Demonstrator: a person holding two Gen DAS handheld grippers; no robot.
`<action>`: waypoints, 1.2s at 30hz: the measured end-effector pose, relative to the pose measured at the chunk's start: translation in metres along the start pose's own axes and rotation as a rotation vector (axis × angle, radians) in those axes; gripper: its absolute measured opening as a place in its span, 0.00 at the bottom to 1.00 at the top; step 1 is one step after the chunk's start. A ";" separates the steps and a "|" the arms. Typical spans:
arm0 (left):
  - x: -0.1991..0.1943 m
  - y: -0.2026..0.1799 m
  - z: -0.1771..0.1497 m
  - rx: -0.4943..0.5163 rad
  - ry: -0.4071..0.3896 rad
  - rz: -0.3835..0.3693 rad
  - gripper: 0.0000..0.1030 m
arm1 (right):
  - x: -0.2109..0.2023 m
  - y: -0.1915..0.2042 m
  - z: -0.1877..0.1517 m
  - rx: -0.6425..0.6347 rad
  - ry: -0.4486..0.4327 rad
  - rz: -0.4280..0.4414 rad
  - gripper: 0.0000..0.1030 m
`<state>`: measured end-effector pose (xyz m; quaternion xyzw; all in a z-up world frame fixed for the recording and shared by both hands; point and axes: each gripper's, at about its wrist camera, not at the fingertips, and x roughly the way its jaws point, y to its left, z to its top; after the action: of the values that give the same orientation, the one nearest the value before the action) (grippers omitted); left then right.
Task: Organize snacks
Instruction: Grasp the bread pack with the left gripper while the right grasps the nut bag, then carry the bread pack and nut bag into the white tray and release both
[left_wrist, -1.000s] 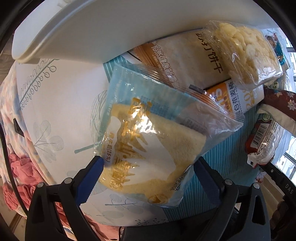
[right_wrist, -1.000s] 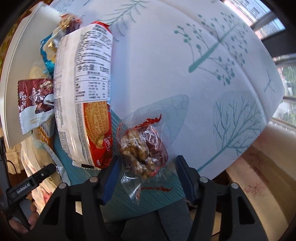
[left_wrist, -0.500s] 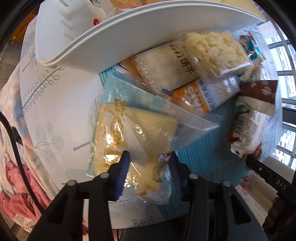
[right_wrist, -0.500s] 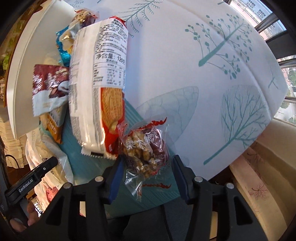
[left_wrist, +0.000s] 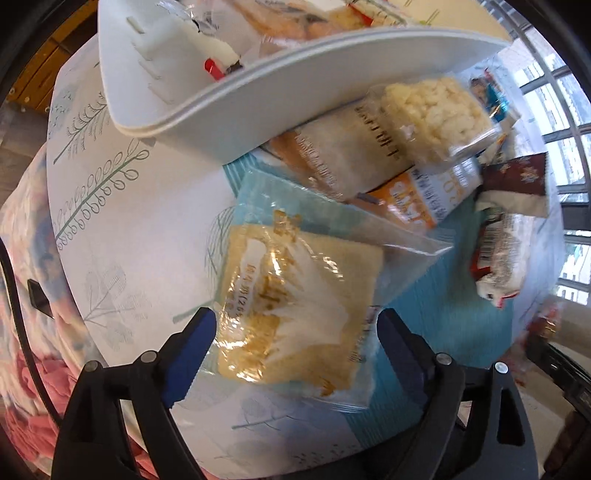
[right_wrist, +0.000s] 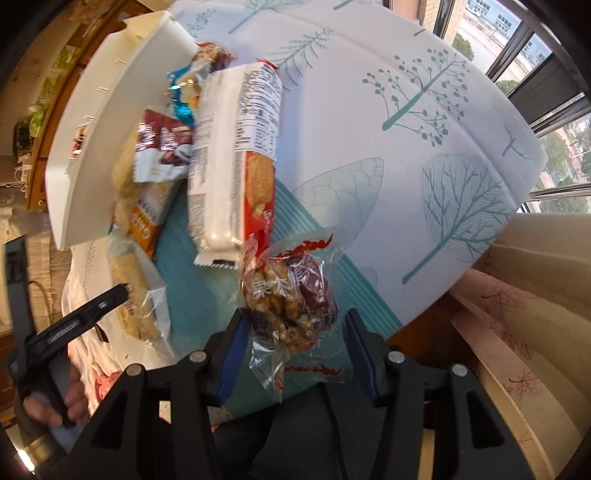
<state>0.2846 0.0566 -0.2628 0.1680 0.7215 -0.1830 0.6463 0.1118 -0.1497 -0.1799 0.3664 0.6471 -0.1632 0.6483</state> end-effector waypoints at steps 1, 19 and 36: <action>0.004 0.002 0.001 0.006 0.005 -0.004 0.88 | -0.003 0.002 -0.004 -0.002 -0.008 0.005 0.50; 0.041 -0.012 0.006 0.070 -0.007 0.005 1.00 | -0.033 -0.027 -0.027 0.030 -0.071 0.046 0.50; 0.037 -0.023 -0.037 -0.020 0.060 0.047 0.88 | -0.052 0.014 0.021 -0.149 -0.045 0.109 0.50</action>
<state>0.2376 0.0547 -0.2947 0.1840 0.7380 -0.1554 0.6303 0.1315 -0.1682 -0.1289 0.3478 0.6220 -0.0872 0.6961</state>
